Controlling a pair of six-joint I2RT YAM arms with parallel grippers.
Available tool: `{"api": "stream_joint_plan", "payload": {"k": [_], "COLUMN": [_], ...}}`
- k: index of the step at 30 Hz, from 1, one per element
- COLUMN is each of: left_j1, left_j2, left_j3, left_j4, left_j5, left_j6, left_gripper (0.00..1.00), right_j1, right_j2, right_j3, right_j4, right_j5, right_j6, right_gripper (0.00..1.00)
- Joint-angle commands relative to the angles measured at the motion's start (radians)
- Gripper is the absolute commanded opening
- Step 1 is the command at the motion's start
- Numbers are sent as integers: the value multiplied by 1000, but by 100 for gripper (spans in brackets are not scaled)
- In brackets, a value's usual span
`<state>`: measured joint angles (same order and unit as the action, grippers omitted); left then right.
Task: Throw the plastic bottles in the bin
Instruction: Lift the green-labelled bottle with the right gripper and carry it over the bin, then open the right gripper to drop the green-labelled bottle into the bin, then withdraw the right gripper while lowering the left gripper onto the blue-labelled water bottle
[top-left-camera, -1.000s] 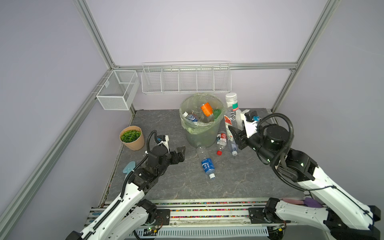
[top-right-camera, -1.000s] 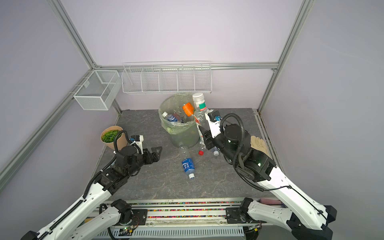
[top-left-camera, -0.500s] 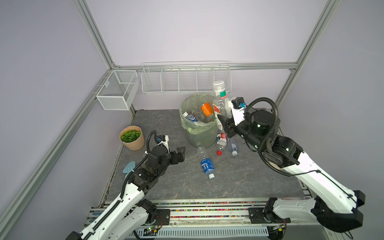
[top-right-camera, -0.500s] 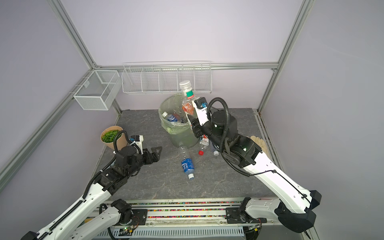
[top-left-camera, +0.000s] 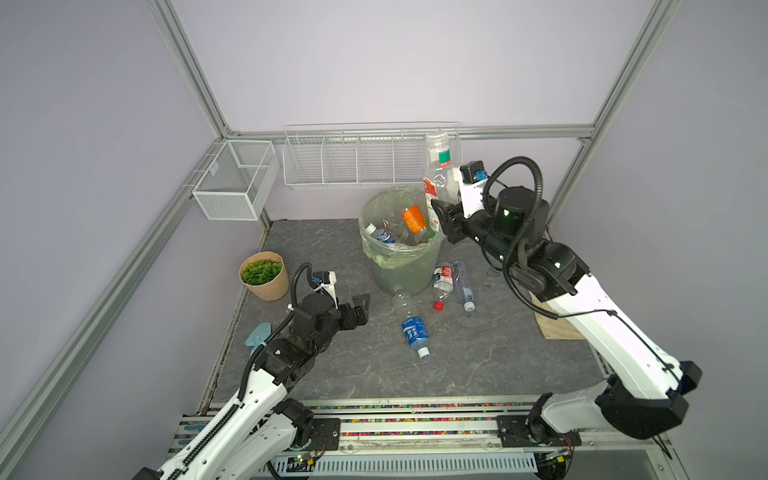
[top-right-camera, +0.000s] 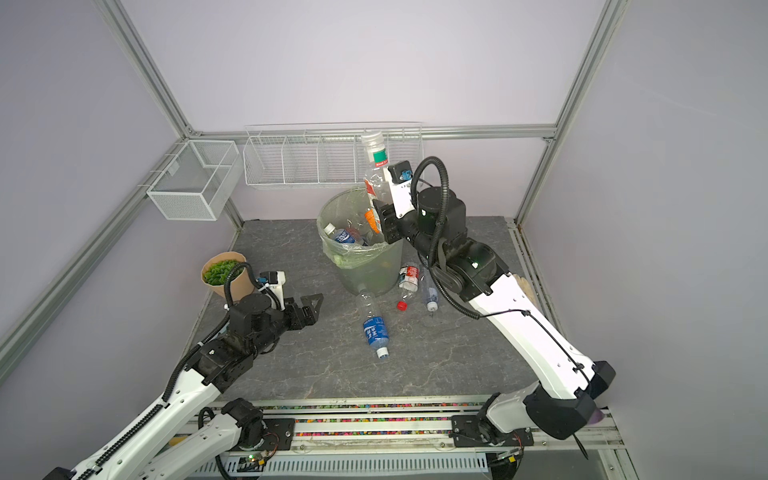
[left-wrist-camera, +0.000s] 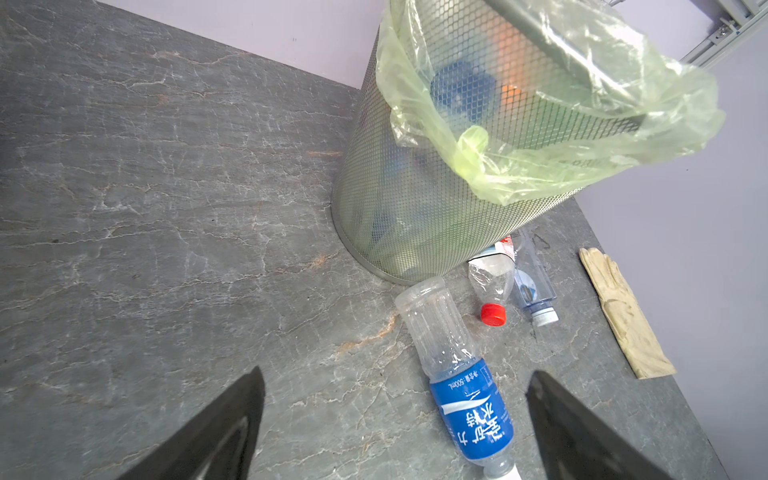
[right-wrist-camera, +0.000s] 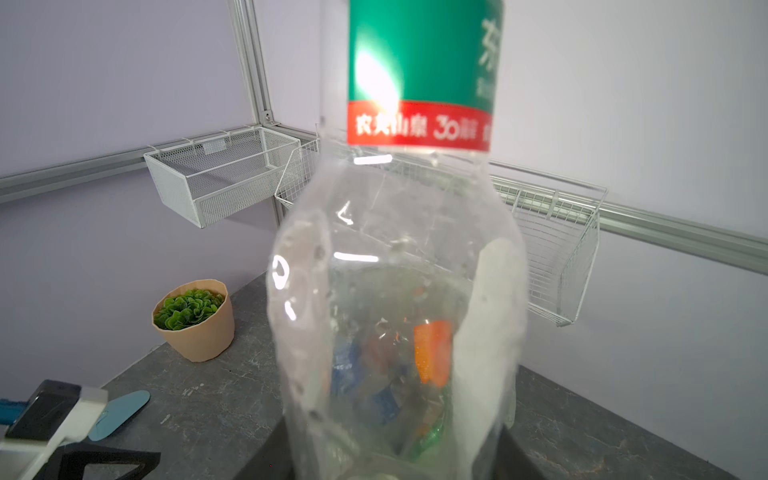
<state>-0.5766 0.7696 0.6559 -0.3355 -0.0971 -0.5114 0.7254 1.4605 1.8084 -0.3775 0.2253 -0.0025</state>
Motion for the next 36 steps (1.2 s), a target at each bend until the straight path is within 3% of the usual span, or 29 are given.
{"api": "stream_joint_plan", "payload": {"k": [1,4,5,7,8,9,13,22,32,36], "left_j1": [-3,-3,-3,-3,-3,-3,-3,-3,-12,-56], "left_j2": [-37,-48,-51,-60,-66,-73,-89,-57,-26,21], "left_j3": [-9,-4,-3,5,7,8,4,4,-37,-50], "left_j4": [-30,-41,-46,-63,-71,-79,-91,-74,-26,-7], "left_j5": [-12,-16,-18,-21,-23,-25,-34,-17,36,21], "left_j6": [10,8,9,9,11,12,11,2,-60,-98], "left_gripper": [98,98,98,98,98,98,98,98,98,99], "right_j1": [-48,-87,-103,-122,-124,-121,-119,-119,-125,-142], "right_j2": [84,195,233,325,346,348,242,37,-100,-132], "right_j3": [61,151,190,321,358,361,204,1,-173,-232], "right_j4": [-17,-76,-116,-263,-305,-315,-198,-113,-138,-172], "right_j5": [-93,-133,-156,-175,-173,-174,-166,-118,-13,35], "right_j6": [48,64,75,98,99,99,101,101,137,172], "right_gripper": [47,50,56,87,97,88,88,88,88,88]}}
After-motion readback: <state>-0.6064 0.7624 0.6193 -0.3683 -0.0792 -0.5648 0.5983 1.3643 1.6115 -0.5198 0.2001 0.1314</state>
